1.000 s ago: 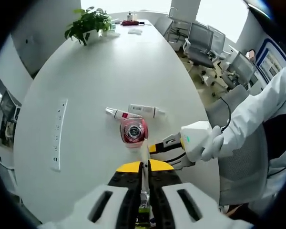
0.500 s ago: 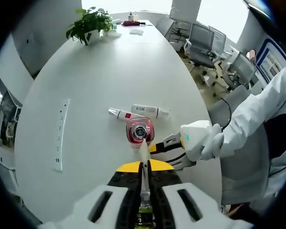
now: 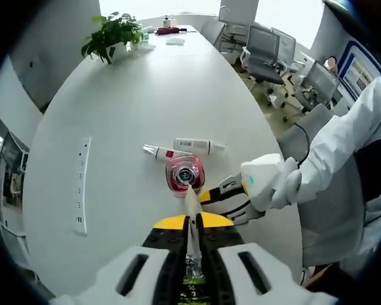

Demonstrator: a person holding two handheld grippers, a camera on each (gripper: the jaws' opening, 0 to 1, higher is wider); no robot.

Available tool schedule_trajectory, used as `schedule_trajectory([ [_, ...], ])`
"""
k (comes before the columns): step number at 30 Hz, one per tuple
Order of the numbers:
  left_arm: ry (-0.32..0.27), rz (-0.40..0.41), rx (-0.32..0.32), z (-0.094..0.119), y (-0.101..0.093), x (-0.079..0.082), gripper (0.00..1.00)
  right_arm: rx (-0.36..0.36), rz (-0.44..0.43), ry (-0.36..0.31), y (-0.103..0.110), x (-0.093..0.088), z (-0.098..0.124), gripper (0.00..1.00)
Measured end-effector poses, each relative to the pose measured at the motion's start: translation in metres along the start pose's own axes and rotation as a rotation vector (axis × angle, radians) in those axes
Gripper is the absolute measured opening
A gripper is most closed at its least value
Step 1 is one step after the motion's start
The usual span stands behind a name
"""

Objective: Arrange the skincare products in the storage area until every visible bottle or jar stands upright without overlapping.

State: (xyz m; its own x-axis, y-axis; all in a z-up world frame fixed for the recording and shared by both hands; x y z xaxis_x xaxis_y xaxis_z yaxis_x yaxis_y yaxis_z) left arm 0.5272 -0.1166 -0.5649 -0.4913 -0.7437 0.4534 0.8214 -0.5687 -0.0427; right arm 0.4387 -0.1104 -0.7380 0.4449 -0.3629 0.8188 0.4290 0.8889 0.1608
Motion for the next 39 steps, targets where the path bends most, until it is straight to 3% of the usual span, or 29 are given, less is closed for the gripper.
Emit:
schedule_trajectory([
  [11,-0.004,-0.006,-0.001,0.002,-0.002,0.002,0.06,0.0,-0.001,0.005,-0.001,-0.002,0.002,0.21],
  [19,-0.03,-0.023,0.047,0.01,-0.001,0.005,0.12,0.007,-0.001,0.002,0.002,-0.001,0.004,0.21],
  [39,-0.074,-0.056,0.133,0.037,-0.01,0.013,0.12,0.015,0.008,-0.014,0.002,-0.001,0.02,0.23],
])
Point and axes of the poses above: the point that each gripper's makers call its tool centre point, and the gripper's own axes: z roughly backward along the fingers, y roughly to its left, x roughly out of its top, the point moved 8 cm from there along z, roughly backward along the fingers, and after that the axes turned 2 degrees about z, right-handed, at the moved point
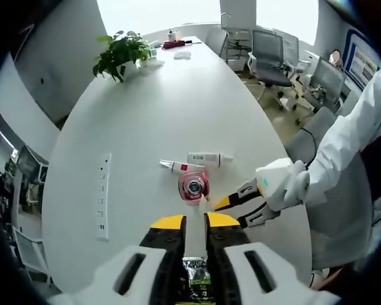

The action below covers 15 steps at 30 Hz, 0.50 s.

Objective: Arrange the skincare products in the storage area until every visible bottle or jar stands upright without overlapping.

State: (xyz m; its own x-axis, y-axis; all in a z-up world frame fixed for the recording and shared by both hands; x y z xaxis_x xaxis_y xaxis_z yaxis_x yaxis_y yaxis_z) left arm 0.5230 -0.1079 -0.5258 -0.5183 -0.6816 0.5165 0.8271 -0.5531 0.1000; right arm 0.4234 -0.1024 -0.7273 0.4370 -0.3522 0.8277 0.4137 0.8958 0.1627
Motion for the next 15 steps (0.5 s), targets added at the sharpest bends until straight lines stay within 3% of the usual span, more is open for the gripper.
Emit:
schedule_trajectory([
  [6,-0.022,0.002,0.027,0.01,-0.003,0.001,0.14,0.0,0.003,-0.005,-0.001,0.002,0.005,0.24],
  [9,-0.069,0.02,0.046,0.017,-0.005,-0.001,0.15,0.013,0.022,-0.015,-0.001,0.004,0.01,0.26],
  [15,-0.101,0.033,0.058,0.028,-0.013,-0.016,0.17,0.035,0.096,-0.017,-0.003,0.006,0.019,0.32],
])
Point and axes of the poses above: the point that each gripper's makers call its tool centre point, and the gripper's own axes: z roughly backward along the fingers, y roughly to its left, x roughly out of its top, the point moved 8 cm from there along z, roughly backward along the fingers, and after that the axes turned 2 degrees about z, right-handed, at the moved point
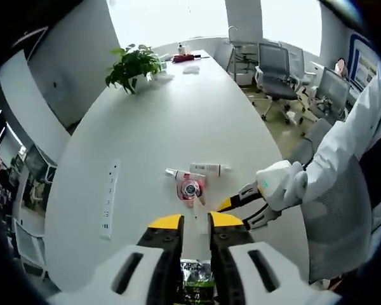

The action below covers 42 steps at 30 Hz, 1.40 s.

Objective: Arrange the skincare products in the storage area until every visible bottle or jar stands upright without overlapping.

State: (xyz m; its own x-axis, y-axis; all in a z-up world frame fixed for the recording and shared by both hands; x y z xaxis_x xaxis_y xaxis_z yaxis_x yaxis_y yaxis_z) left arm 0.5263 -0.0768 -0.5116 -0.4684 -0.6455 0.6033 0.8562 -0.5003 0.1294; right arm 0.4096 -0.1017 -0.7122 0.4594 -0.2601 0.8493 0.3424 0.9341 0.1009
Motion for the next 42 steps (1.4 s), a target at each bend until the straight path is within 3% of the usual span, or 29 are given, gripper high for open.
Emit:
schedule_trajectory([
  [10,-0.059,0.002,0.021,0.016,-0.011,-0.015,0.32,0.031,0.036,-0.008,-0.006,0.009,0.014,0.44],
  [13,-0.095,0.006,0.053,0.02,-0.014,-0.017,0.35,0.041,0.056,-0.012,-0.009,0.011,0.02,0.47],
  [16,-0.153,0.043,0.054,0.024,-0.019,-0.019,0.41,0.072,-0.003,-0.014,-0.008,0.012,0.027,0.51],
  [22,-0.172,0.065,0.069,0.032,-0.03,-0.031,0.49,0.107,0.099,-0.029,-0.008,0.019,0.04,0.59],
  [28,-0.172,0.082,0.081,0.036,-0.038,-0.039,0.59,0.13,0.145,-0.038,-0.008,0.024,0.052,0.66],
  [30,-0.207,0.097,0.096,0.037,-0.041,-0.04,0.66,0.137,0.162,-0.052,-0.009,0.028,0.057,0.65],
  [32,-0.206,0.113,0.102,0.036,-0.044,-0.043,0.79,0.15,0.176,-0.05,-0.008,0.03,0.062,0.66],
  [36,-0.192,0.142,0.104,0.033,-0.051,-0.055,0.76,0.174,0.239,-0.054,-0.007,0.035,0.074,0.72],
  [39,-0.188,0.163,0.107,0.032,-0.058,-0.061,0.82,0.19,0.272,-0.052,-0.006,0.036,0.081,0.72],
  [42,-0.236,0.21,0.125,0.036,-0.065,-0.062,0.87,0.207,0.278,-0.045,-0.005,0.036,0.087,0.71],
])
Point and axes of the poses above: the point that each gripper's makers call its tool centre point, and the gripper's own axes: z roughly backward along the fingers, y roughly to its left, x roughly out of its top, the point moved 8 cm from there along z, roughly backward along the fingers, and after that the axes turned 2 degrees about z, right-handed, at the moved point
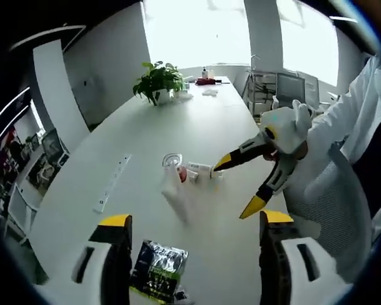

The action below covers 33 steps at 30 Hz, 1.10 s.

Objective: Arrange the skincare products in the storage area until every visible bottle or jar stands upright without overlapping.

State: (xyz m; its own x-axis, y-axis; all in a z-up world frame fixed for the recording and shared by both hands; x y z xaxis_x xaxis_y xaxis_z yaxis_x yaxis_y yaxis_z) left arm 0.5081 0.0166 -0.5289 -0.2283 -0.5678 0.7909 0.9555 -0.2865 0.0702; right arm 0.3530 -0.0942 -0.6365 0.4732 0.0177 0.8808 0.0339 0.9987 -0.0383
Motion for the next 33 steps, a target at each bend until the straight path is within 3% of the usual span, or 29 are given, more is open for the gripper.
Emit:
schedule_trajectory([
  [3,-0.047,0.053,0.01,0.005,-0.002,0.0,0.88,-0.004,-0.001,-0.014,-0.002,0.004,0.004,0.71],
  [7,-0.066,0.078,0.049,0.014,-0.002,-0.003,0.97,-0.005,-0.016,-0.029,-0.005,0.011,0.011,0.72],
  [11,-0.084,0.098,0.067,0.022,-0.007,-0.003,0.99,-0.006,-0.016,-0.038,-0.01,0.016,0.02,0.74],
  [14,-0.136,0.129,0.073,0.027,-0.013,-0.002,0.99,-0.012,-0.013,-0.039,-0.011,0.017,0.026,0.78],
  [27,-0.201,0.243,0.118,0.043,-0.037,-0.022,0.99,0.003,0.008,-0.063,-0.012,0.027,0.054,0.87],
  [33,-0.213,0.301,0.147,0.047,-0.046,-0.042,0.99,0.006,0.011,-0.063,-0.011,0.022,0.069,0.92],
])
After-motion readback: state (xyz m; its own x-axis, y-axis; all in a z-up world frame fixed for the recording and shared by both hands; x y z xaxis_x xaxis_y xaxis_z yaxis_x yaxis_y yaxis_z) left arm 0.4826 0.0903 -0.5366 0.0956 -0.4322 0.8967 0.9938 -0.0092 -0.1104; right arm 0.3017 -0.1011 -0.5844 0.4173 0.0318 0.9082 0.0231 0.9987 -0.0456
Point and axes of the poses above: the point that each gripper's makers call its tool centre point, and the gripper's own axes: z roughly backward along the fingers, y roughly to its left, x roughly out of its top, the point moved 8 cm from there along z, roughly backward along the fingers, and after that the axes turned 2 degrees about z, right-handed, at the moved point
